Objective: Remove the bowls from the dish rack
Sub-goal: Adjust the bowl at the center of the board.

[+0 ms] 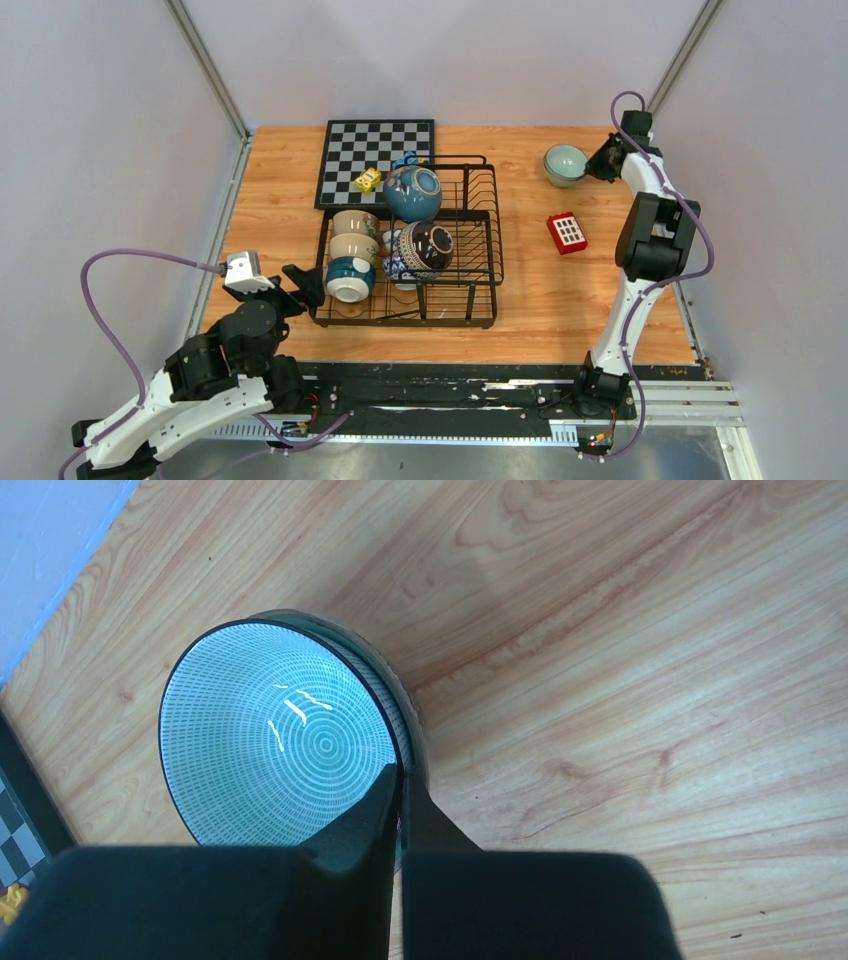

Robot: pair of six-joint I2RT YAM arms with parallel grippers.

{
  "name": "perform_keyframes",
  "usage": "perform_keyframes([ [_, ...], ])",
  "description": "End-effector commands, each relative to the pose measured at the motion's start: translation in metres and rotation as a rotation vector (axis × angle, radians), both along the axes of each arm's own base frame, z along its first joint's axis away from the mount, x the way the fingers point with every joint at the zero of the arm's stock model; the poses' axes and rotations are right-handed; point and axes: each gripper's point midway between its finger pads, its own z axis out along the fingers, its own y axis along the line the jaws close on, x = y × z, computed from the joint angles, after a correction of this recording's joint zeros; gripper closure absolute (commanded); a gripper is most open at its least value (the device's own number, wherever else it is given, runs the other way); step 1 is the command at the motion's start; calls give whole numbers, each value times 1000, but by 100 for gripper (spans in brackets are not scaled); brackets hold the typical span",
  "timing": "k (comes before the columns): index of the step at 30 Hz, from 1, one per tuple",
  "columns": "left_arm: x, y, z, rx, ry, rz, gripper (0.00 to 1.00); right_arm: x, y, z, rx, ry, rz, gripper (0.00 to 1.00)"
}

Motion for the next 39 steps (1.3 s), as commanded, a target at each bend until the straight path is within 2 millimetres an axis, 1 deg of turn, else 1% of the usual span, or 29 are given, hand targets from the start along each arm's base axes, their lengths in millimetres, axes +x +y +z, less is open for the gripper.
perform_keyframes([
  [1, 1, -2, 2, -44, -13, 2, 0, -7, -1, 22, 8, -29, -21, 100],
  [7, -1, -1, 3, -56, -17, -8, 0, -15, -2, 18, -5, -7, -23, 100],
  [14, -4, 3, 2, -62, -14, -3, 0, -12, -5, 17, -26, -7, -18, 100],
  [21, -3, 2, 1, -63, -15, 0, 0, -10, -3, 18, -18, -13, -10, 99],
  [22, -3, 2, 2, -62, -16, 1, 0, -10, -3, 18, -18, -14, -10, 96],
  [26, -2, 2, 2, -56, -17, 0, 0, -11, -1, 27, -18, -28, -9, 73],
  [29, -3, 2, 1, -57, -15, -2, 0, -12, -2, 36, -25, -45, -11, 64],
  [32, -3, 2, 2, -64, -18, -6, 0, -13, -2, 46, -25, -61, -16, 58],
  [35, -3, 2, 4, -66, -22, -7, 0, -15, -2, 60, -27, -84, -25, 53],
  [37, -3, 1, 4, -62, -24, -12, 0, -18, -2, 75, -29, -104, -38, 51],
  [39, -1, -2, 3, -52, -27, -18, 0, -21, 10, 101, 5, -157, -38, 51],
])
